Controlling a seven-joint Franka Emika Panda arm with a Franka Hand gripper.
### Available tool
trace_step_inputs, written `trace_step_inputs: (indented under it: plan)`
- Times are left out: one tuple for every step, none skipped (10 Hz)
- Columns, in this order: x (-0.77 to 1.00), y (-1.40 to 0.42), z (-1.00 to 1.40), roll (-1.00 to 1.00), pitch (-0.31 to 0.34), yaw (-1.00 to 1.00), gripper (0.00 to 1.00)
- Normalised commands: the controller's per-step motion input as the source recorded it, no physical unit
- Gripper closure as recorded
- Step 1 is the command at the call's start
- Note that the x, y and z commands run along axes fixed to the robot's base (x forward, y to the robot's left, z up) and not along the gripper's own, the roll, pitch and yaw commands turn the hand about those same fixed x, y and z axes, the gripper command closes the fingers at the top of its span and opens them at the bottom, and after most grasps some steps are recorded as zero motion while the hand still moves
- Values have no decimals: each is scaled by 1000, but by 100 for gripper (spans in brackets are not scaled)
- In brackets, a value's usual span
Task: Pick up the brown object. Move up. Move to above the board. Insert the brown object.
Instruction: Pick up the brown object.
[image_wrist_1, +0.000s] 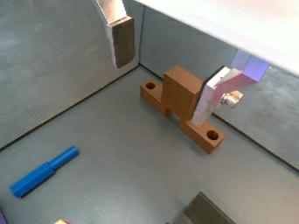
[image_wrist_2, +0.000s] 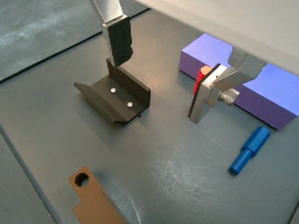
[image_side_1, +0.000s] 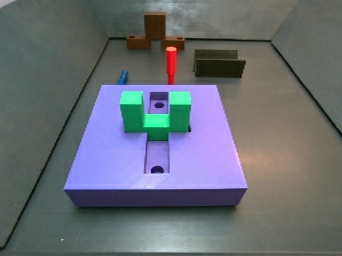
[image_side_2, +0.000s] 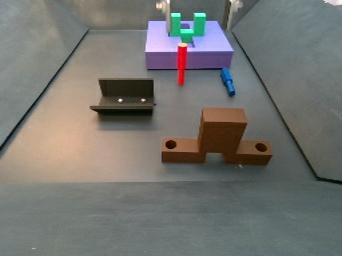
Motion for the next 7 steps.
trace_step_inputs:
  plan:
    - [43, 180, -229, -59, 0, -40, 0]
    - [0, 803, -466, -180, 0, -77, 0]
    - [-169, 791, -654, -97, -43, -109, 0]
    - [-283, 774, -631, -84, -93, -97, 0]
    - [-480, 691, -574, -87, -161, -117, 0]
    - [-471, 660, -523, -59, -169, -154, 0]
    - [-463, 631, -374, -111, -164, -163, 0]
